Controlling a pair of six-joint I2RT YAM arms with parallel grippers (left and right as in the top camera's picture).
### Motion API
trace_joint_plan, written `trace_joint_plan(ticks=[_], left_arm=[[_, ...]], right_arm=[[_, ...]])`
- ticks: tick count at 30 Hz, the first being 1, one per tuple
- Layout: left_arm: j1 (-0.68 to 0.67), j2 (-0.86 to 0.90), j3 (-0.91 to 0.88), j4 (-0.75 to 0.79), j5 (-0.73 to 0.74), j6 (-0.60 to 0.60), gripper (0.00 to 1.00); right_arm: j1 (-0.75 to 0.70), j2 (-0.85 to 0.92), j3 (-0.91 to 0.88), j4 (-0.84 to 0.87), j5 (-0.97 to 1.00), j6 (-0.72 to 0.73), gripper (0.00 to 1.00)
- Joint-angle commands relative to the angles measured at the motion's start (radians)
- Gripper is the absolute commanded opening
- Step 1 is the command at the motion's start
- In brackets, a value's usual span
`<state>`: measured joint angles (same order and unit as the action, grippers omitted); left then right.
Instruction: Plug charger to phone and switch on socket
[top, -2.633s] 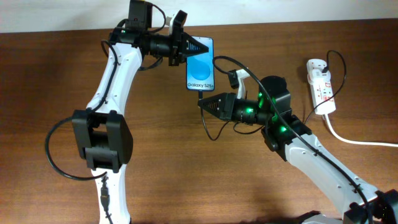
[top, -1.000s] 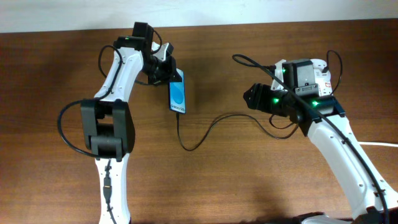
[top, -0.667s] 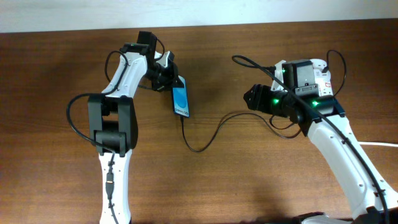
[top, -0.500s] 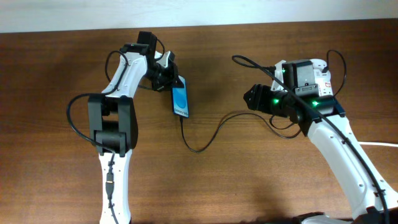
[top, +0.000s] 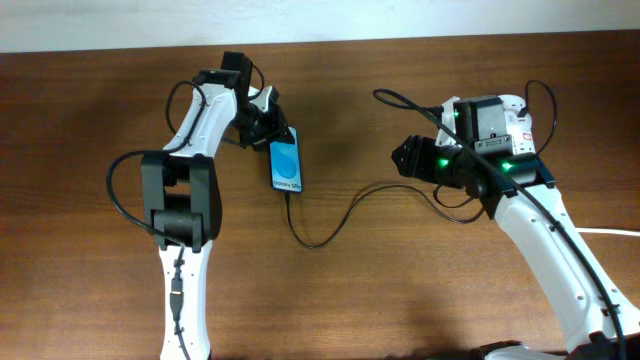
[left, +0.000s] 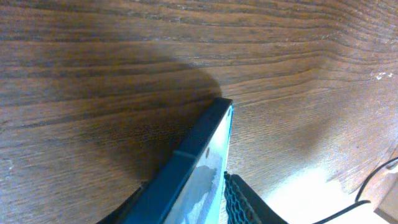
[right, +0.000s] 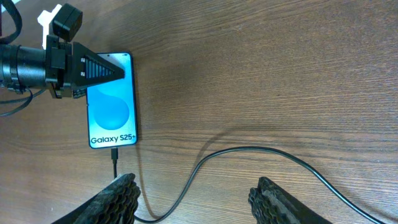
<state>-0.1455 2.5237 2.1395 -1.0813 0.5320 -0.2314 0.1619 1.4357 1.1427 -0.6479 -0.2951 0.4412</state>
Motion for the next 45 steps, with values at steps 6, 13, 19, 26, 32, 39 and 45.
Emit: trace_joint_plan(ticks=[6, 13, 19, 26, 32, 39, 45], left_arm=[[0.001, 0.002, 0.002, -0.041, -0.288, 0.000, 0.53], [0.002, 0.000, 0.002, -0.042, -0.400, -0.003, 0.61], [0.006, -0.128, 0.004, -0.036, -0.482, -0.003, 0.62], [0.006, -0.405, 0.005, -0.056, -0.503, -0.001, 0.64], [0.006, -0.623, 0.005, -0.069, -0.508, 0.002, 0.75], [0.006, -0.691, 0.004, -0.087, -0.581, 0.001, 0.99], [0.006, -0.691, 0.004, -0.089, -0.581, 0.001, 0.99]], right_arm=[[-0.005, -0.003, 0.018, 0.000, 0.016, -0.007, 0.63], [-0.005, -0.003, 0.018, 0.000, 0.016, -0.008, 0.63], [-0.005, -0.003, 0.018, -0.004, 0.015, -0.019, 0.63], [-0.006, -0.076, 0.027, -0.016, 0.021, -0.045, 0.63], [-0.082, -0.138, 0.237, -0.310, 0.046, -0.104, 0.63], [-0.395, -0.168, 0.449, -0.507, 0.044, -0.183, 0.63], [-0.766, -0.135, 0.449, -0.451, -0.029, -0.230, 0.63]])
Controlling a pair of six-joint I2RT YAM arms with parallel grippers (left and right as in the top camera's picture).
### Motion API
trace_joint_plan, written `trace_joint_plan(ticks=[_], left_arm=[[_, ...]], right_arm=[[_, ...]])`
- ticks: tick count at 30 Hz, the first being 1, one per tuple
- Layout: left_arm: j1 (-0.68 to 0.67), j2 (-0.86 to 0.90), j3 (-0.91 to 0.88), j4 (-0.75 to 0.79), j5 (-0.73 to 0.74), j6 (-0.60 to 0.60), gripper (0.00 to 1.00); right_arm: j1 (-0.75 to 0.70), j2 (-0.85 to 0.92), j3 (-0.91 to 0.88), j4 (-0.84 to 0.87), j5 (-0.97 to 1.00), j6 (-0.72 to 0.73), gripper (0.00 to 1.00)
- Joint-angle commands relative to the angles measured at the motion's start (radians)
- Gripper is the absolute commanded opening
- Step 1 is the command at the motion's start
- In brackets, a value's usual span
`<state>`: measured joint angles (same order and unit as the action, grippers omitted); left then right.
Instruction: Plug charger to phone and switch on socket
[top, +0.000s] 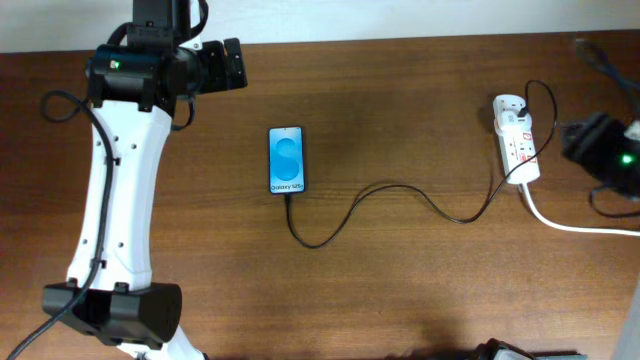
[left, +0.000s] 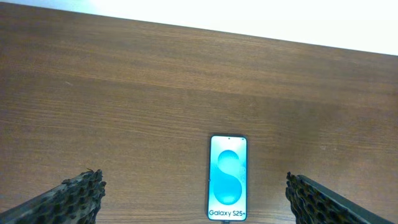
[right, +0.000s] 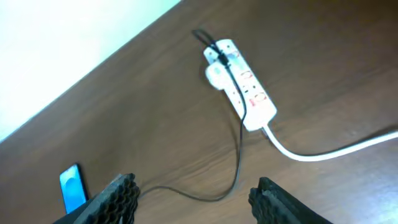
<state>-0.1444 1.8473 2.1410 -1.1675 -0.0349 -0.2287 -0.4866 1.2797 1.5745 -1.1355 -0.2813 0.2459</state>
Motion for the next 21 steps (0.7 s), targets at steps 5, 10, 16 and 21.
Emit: trace_joint_plan(ticks=[5, 10, 16, 21], left_arm=[[0.005, -0.015, 0.003, -0.002, -0.014, -0.002, 0.99], [0.005, -0.015, 0.003, -0.002, -0.014, -0.002, 0.99], [0.005, -0.015, 0.003, -0.002, -0.014, -0.002, 0.99], [0.005, -0.015, 0.003, -0.002, -0.014, -0.002, 0.99]], right_arm=[[-0.285, 0.164, 0.018, 0.121, -0.181, -0.074, 0.63], [-0.293, 0.384, 0.018, 0.310, -0.186, -0.073, 0.63], [-0.272, 0.546, 0.018, 0.420, -0.185, -0.074, 0.63], [-0.230, 0.605, 0.017, 0.472, -0.142, -0.075, 0.64]])
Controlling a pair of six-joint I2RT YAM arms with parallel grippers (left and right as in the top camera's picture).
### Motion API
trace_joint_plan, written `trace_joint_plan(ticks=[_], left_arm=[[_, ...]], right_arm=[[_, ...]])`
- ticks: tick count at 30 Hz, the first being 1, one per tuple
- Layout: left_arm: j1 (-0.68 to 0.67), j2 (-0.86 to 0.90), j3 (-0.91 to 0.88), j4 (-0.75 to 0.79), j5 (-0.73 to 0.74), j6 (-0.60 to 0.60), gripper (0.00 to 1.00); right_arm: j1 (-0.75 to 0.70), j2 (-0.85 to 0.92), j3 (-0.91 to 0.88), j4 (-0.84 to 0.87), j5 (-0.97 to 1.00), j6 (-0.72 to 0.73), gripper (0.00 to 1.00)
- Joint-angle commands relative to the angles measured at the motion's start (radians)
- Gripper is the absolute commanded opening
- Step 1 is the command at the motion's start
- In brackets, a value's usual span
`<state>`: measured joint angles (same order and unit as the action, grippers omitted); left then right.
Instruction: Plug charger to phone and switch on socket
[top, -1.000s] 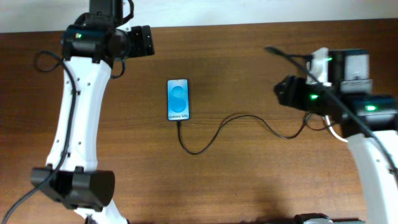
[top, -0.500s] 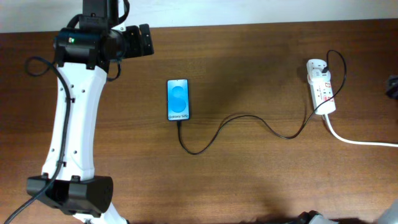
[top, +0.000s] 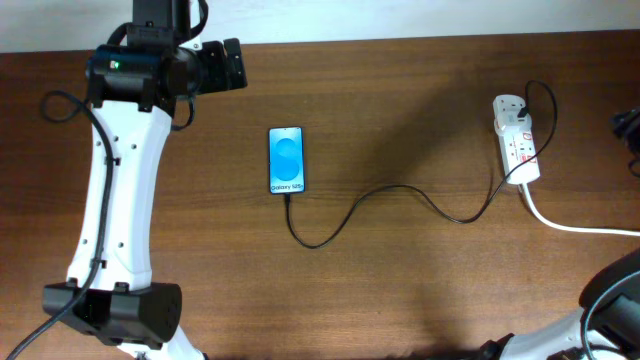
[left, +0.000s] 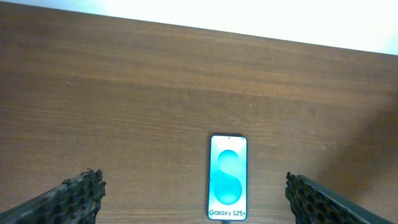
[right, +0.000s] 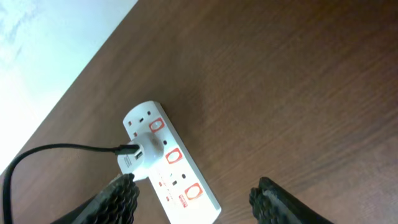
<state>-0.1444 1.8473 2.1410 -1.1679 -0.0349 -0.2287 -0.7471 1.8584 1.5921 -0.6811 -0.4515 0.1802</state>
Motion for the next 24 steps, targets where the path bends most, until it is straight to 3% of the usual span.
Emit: trace_joint_plan(ticks=[1, 5, 24], left_arm=[[0.005, -0.015, 0.003, -0.002, -0.014, -0.002, 0.99], [0.005, -0.015, 0.003, -0.002, -0.014, -0.002, 0.99], [0.003, -0.015, 0.003, -0.005, -0.014, -0.002, 0.99]], right_arm=[[0.043, 0.033, 0.000, 0.021, 0.050, -0.010, 0.63], [0.093, 0.059, 0.000, 0.032, 0.148, -0.024, 0.64], [0.181, 0.281, -0.001, 0.113, 0.146, -0.033, 0.63]])
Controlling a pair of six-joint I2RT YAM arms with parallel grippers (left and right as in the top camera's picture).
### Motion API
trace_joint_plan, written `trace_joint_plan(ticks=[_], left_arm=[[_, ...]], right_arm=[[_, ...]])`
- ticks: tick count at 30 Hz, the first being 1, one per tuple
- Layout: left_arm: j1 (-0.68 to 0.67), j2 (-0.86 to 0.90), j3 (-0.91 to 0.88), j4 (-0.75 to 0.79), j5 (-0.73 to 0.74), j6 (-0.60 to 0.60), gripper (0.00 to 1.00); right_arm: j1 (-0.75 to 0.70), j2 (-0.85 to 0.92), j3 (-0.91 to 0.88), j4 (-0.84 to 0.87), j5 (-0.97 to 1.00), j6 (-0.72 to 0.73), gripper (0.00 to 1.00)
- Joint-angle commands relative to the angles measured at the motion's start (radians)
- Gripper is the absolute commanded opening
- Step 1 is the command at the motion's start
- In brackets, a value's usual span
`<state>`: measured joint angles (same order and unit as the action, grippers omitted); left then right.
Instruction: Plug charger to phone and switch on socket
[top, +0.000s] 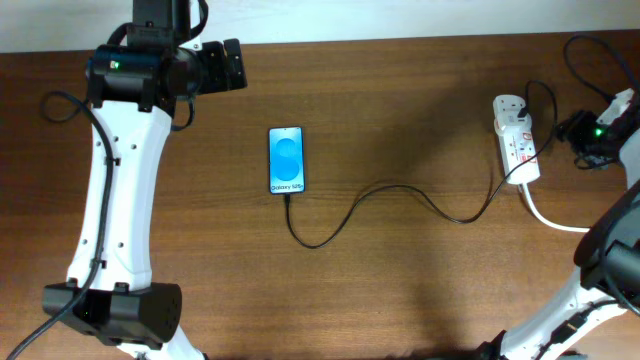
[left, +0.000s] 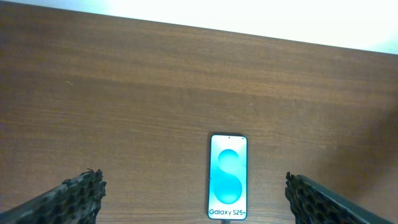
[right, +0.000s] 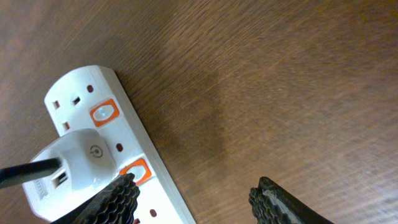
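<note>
The phone (top: 286, 160) lies face up mid-table with its blue screen lit, also in the left wrist view (left: 228, 177). A black charger cable (top: 400, 190) runs from its lower end to the white power strip (top: 516, 140). My left gripper (left: 194, 190) hangs open high above the table, with the phone between its fingers' lines of sight. My right gripper (right: 196, 198) is open low over the power strip (right: 87, 106). Its left finger (right: 115, 199) sits by an orange switch (right: 135, 170) beside the white charger plug (right: 78, 158).
A thick white lead (top: 570, 222) leaves the strip toward the right table edge. Another orange switch (right: 104, 112) sits at the strip's end. The white wall borders the table's far edge (left: 199, 18).
My right gripper has come down closer to the power strip, which now fills the left of its view. In the overhead view it now shows beside the strip. The left arm and phone have not moved.
First my left gripper was at the phone's top end, the cable in the phone, and my right gripper stood open over the cable. Then the left gripper was open high at the back left and the right far above the strip, then nearer, now just over it.
</note>
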<state>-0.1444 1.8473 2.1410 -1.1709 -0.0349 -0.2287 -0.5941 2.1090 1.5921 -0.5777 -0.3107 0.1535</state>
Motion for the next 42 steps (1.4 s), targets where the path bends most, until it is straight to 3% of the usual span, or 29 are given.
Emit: trace_joint_plan(ticks=[1, 21, 42], left_arm=[[0.003, -0.015, 0.003, -0.002, -0.014, -0.002, 0.99], [0.002, -0.015, 0.003, -0.002, -0.014, -0.002, 0.99], [0.002, -0.015, 0.003, -0.028, -0.014, -0.002, 0.99]], right_arm=[[0.035, 0.038, -0.001, 0.009, 0.004, -0.005, 0.63], [0.118, 0.060, -0.008, 0.024, 0.129, -0.019, 0.63], [0.118, 0.122, -0.014, -0.005, 0.060, 0.042, 0.63]])
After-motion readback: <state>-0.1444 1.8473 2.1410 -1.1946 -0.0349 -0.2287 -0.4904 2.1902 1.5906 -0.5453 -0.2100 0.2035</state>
